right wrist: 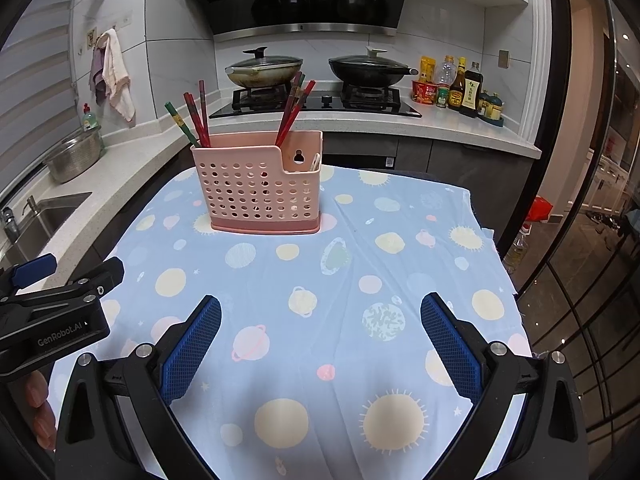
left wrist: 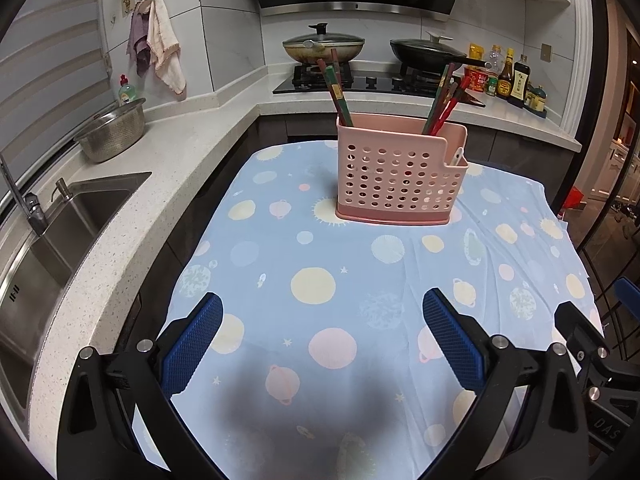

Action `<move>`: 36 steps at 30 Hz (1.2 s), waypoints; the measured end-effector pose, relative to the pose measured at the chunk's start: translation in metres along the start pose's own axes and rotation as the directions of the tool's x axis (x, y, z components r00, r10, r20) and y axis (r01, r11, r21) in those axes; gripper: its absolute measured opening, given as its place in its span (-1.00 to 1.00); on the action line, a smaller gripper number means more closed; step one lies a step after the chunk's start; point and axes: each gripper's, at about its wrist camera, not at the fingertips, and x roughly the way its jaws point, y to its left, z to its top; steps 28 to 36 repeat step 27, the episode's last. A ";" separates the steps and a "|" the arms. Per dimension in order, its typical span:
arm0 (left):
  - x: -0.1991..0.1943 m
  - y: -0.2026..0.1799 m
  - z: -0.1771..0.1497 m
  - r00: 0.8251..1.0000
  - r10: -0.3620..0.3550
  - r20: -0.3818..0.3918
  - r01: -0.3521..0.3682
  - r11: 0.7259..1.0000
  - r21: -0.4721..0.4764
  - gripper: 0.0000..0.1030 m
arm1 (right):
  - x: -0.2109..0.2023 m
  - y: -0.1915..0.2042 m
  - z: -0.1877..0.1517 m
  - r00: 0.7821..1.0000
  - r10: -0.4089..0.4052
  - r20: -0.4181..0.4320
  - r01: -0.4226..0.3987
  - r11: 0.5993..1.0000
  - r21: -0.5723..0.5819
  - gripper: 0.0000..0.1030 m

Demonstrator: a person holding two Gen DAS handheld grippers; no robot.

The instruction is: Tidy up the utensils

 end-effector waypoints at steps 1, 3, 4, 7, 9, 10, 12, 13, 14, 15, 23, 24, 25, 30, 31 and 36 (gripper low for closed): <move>0.000 0.000 0.000 1.000 0.002 0.000 -0.002 1.000 0.000 0.86 | 0.000 0.000 0.000 1.000 0.000 -0.001 0.000 1.000 0.000 0.87; 0.000 0.001 0.000 1.000 0.004 0.003 -0.004 1.000 -0.001 0.86 | 0.000 -0.001 0.000 1.000 -0.002 0.001 0.002 1.000 0.000 0.87; 0.000 0.001 0.001 1.000 0.005 0.003 -0.005 1.000 -0.002 0.86 | 0.000 -0.001 0.000 1.000 -0.003 0.001 0.003 1.000 0.001 0.87; 0.000 0.002 0.002 1.000 0.006 0.007 -0.006 1.000 -0.003 0.86 | 0.000 -0.002 0.000 1.000 -0.003 0.002 0.003 1.000 0.003 0.87; 0.000 0.002 0.002 1.000 0.007 0.009 -0.007 1.000 0.000 0.86 | 0.000 -0.002 0.001 1.000 -0.004 0.003 0.004 1.000 0.003 0.87; 0.000 0.002 0.002 1.000 0.007 0.010 -0.007 1.000 0.001 0.86 | 0.000 -0.003 0.001 1.000 -0.004 0.004 0.004 1.000 0.003 0.87; -0.001 0.001 0.003 1.000 0.007 0.011 -0.007 1.000 0.002 0.86 | 0.000 -0.002 0.002 1.000 -0.005 0.004 0.005 1.000 0.000 0.87; -0.001 0.001 0.003 1.000 0.007 0.011 -0.007 1.000 0.002 0.86 | 0.000 -0.002 0.002 1.000 -0.005 0.004 0.005 1.000 -0.001 0.87; -0.001 0.001 0.003 1.000 0.007 0.012 -0.007 1.000 0.002 0.86 | 0.000 -0.003 0.002 1.000 -0.005 0.004 0.005 1.000 -0.001 0.87; -0.001 0.001 0.003 1.000 0.008 0.012 -0.008 1.000 0.003 0.86 | 0.000 -0.002 0.002 1.000 -0.004 0.005 0.004 1.000 0.000 0.87; -0.002 0.001 0.004 1.000 0.015 0.014 -0.015 1.000 0.002 0.86 | -0.001 -0.002 0.003 1.000 -0.014 0.004 0.014 1.000 0.001 0.87; -0.002 0.001 0.004 1.000 0.012 0.016 -0.012 1.000 0.007 0.86 | -0.001 -0.002 0.003 1.000 -0.016 0.005 0.016 1.000 0.000 0.87; -0.002 0.001 0.005 1.000 0.010 0.016 -0.010 1.000 0.009 0.86 | 0.000 -0.002 0.003 1.000 -0.017 0.004 0.017 1.000 0.001 0.87; -0.001 0.001 0.005 1.000 0.007 0.013 -0.008 1.000 0.008 0.86 | 0.000 -0.003 0.003 1.000 -0.019 0.002 0.019 1.000 0.002 0.87; -0.001 0.001 0.005 1.000 0.007 0.013 -0.008 1.000 0.008 0.86 | 0.000 -0.003 0.003 1.000 -0.019 0.002 0.019 1.000 0.002 0.87; -0.001 0.001 0.005 1.000 0.007 0.013 -0.008 1.000 0.008 0.86 | 0.000 -0.003 0.003 1.000 -0.019 0.002 0.019 1.000 0.002 0.87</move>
